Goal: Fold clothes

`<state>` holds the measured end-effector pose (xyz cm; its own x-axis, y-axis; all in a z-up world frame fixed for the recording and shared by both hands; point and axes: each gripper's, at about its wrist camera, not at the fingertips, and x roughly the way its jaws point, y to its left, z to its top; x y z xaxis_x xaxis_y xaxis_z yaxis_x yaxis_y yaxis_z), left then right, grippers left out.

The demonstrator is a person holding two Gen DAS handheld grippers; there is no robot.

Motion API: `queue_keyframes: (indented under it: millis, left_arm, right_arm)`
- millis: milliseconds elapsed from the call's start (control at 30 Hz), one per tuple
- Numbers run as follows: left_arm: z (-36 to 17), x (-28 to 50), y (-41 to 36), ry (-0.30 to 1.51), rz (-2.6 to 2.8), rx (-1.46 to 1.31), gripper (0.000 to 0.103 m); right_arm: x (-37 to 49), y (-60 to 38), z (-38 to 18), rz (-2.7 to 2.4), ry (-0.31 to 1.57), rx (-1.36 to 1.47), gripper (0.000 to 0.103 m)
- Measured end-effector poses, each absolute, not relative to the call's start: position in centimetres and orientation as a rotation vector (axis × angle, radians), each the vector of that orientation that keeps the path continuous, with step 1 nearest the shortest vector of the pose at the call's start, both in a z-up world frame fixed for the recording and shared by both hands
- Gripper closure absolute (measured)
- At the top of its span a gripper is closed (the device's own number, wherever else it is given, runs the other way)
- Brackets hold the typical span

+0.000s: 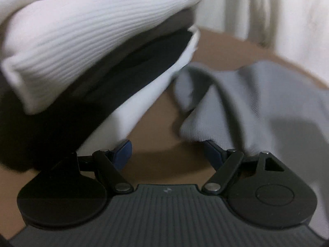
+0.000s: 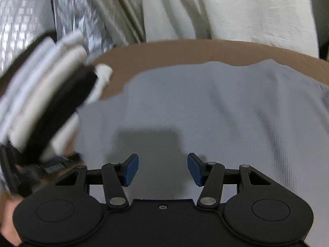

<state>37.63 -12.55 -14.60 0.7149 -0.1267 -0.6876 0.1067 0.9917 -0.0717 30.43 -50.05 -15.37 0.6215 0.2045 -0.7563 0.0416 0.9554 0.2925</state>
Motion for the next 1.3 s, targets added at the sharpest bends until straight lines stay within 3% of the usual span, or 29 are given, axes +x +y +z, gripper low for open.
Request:
queue_keyframes:
  millis: [167,233,267,300,433,533,667,800,933,1100,1300]
  left_arm:
    - [-16.8,38.5,-12.3,0.669,-0.199,-0.104,0.029]
    - [-17.4,38.7,-12.5,0.633,-0.241,-0.104,0.054]
    - [-17.5,38.9,-12.7,0.626,-0.28,-0.084,0.096]
    - [-17.2,38.9,-12.9,0.632,-0.278,-0.063,0.099]
    - [-12.5,37.7,-11.3,0.495,-0.153,-0.011,0.1]
    - [-11.9,37.6,-10.6,0.49,-0.113,-0.002,0.1]
    - [-16.0,37.6,-13.0,0.587,-0.004,0.199,0.1]
    - [-16.4,37.5,-12.5,0.659,0.017,0.141,0.099]
    - [-15.9,36.6,-12.6,0.608,0.056,0.16,0.099]
    - [-15.9,36.9,-12.4,0.678,-0.03,0.055,0.099]
    - [-16.5,36.8,-10.8,0.731,-0.147,-0.105,0.096]
  right_arm:
    - [33.8,-50.7,-17.7,0.136,0.897,0.273,0.045]
    - [35.1,-50.7,-18.7,0.153,0.899,0.288,0.045]
    - [35.6,-50.7,-19.3,0.162,0.9,0.295,0.045]
    - [36.0,-50.6,-19.8,0.169,0.894,0.304,0.044]
    - [36.1,-50.9,-20.2,0.193,0.864,0.315,0.044]
    - [35.6,-51.5,-20.0,0.2,0.868,0.312,0.044]
    - [33.3,-53.9,-19.4,0.106,0.87,0.297,0.044]
    - [27.6,-59.2,-19.4,-0.086,0.853,0.386,0.044]
    - [20.3,-64.6,-19.7,-0.29,0.808,0.496,0.044]
    - [10.9,-69.7,-21.2,-0.489,0.691,0.759,0.044]
    - [5.5,-70.8,-22.5,-0.535,0.492,0.975,0.044]
